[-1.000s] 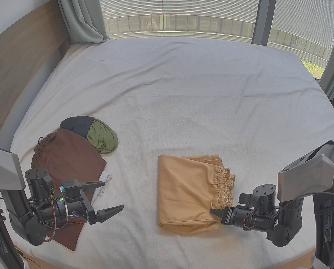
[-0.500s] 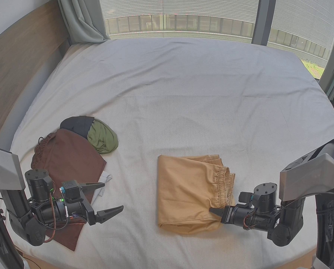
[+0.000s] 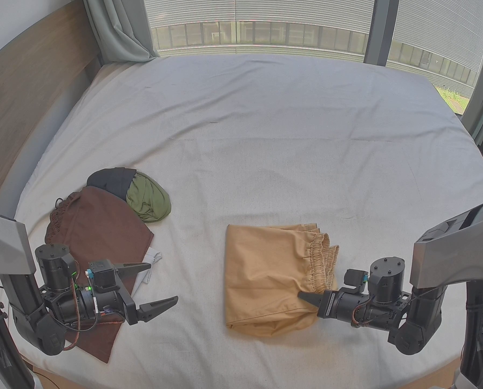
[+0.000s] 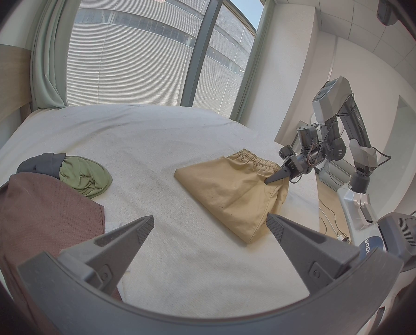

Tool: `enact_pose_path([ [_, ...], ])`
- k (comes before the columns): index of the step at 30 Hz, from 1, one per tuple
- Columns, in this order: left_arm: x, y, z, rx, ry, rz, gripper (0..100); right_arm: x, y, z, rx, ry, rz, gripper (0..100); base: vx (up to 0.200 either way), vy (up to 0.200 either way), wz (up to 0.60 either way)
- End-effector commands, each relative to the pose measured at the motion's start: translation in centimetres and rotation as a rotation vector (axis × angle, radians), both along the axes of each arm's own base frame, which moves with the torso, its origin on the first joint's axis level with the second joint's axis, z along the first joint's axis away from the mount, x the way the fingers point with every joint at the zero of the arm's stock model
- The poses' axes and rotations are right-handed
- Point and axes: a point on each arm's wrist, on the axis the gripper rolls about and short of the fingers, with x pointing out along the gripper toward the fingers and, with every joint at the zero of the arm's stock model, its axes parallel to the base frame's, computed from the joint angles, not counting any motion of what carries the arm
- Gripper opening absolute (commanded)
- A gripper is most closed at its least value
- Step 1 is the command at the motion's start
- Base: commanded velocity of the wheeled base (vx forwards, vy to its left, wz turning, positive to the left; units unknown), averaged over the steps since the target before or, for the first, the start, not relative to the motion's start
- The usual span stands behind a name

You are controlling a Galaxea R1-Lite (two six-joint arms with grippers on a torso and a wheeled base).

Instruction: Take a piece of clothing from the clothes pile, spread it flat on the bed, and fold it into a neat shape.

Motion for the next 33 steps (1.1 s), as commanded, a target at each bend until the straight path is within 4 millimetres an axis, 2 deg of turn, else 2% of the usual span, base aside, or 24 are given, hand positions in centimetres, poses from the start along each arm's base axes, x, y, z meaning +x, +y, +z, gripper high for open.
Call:
enact_pose_path([
  [1, 0.0, 0.0, 0.0, 0.0, -0.003, 0.0, 100, 0.2, 0.3, 0.7, 0.017, -0.03, 0.007, 0, 0.0, 0.0, 0.0],
  [10, 0.0, 0.0, 0.0, 0.001, -0.001, 0.0, 100, 0.2, 0.5, 2.1, 0.041, -0.073, 0.015, 0, 0.0, 0.0, 0.0],
  [15, -0.1, 0.0, 0.1, -0.001, -0.003, -0.001, 100, -0.3, 1.2, 3.3, 0.07, -0.101, 0.063, 0, 0.0, 0.0, 0.0],
  [29, -0.1, -0.2, 0.0, 0.0, 0.0, -0.007, 100, -0.7, 1.9, 4.0, 0.089, -0.123, 0.104, 0, 0.0, 0.0, 0.0],
  [33, -0.1, -0.2, 0.1, -0.001, -0.002, -0.009, 100, -0.8, 2.1, 4.8, 0.106, -0.145, 0.118, 0, 0.0, 0.0, 0.0],
])
